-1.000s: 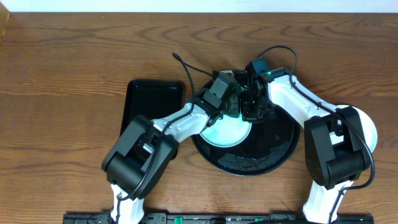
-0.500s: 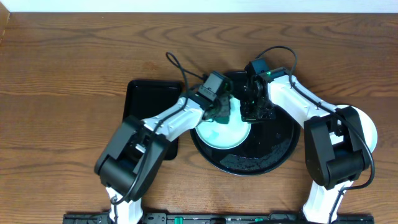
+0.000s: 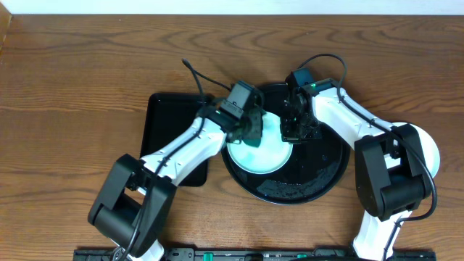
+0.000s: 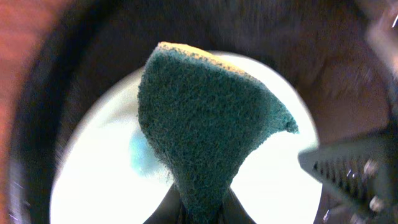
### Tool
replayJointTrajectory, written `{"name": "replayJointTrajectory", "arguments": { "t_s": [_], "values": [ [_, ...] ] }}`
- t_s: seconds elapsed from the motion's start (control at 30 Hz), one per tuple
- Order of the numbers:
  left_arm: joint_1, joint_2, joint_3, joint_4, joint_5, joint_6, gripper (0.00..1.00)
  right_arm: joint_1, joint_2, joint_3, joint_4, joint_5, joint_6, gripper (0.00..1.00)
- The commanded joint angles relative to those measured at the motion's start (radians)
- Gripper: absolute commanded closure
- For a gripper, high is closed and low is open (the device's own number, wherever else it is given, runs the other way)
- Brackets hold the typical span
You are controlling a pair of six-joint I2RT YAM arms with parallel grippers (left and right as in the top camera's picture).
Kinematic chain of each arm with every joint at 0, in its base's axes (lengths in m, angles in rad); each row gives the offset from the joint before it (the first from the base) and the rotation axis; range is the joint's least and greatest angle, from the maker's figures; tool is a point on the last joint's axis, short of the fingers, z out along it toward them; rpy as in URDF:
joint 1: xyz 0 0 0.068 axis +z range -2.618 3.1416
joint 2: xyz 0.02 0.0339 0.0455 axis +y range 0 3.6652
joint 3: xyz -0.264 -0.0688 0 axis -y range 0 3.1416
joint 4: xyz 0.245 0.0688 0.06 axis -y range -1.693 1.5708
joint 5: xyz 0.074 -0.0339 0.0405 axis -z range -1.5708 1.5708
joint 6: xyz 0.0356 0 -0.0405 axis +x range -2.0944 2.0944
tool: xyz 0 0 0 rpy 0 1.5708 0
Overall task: Clean dirty plates on tray and stack at the side
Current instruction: 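Keep scrubbing the mint plate with the left gripper's sponge, then move the sponge with the left gripper onto the black rectangular tray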
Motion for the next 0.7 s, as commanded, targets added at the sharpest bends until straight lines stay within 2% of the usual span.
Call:
{"name": "replayJointTrajectory", "arguments": {
  "t_s": [0.0, 0.13, 0.2, 0.33, 0.5, 0.67],
  "values": [
    [-0.047, 0.025, -0.031, -0.006, 0.013, 0.024, 0.92, 0.011, -0.012, -0.003, -0.003, 0.020, 0.000, 0.99],
    [-0.109, 0.048, -0.044, -0.011, 0.013, 0.029, 0.92, 0.011, -0.012, -0.003, -0.004, 0.020, 0.000, 0.99],
    [-0.129, 0.063, -0.046, -0.018, 0.004, 0.071, 0.92, 0.011, -0.012, -0.003, -0.007, 0.020, 0.000, 0.99],
    [-0.126, 0.091, -0.048, -0.038, -0.089, 0.100, 0.92, 0.011, -0.012, -0.003, -0.014, 0.020, 0.000, 0.99],
    [-0.050, 0.093, -0.047, -0.029, -0.176, 0.141, 0.92, 0.011, -0.012, -0.003, -0.021, 0.020, 0.000, 0.99],
    [0.054, 0.093, -0.047, 0.023, -0.174, 0.132, 0.92, 0.011, -0.012, -0.003, -0.026, 0.020, 0.000, 0.99]
  ]
}}
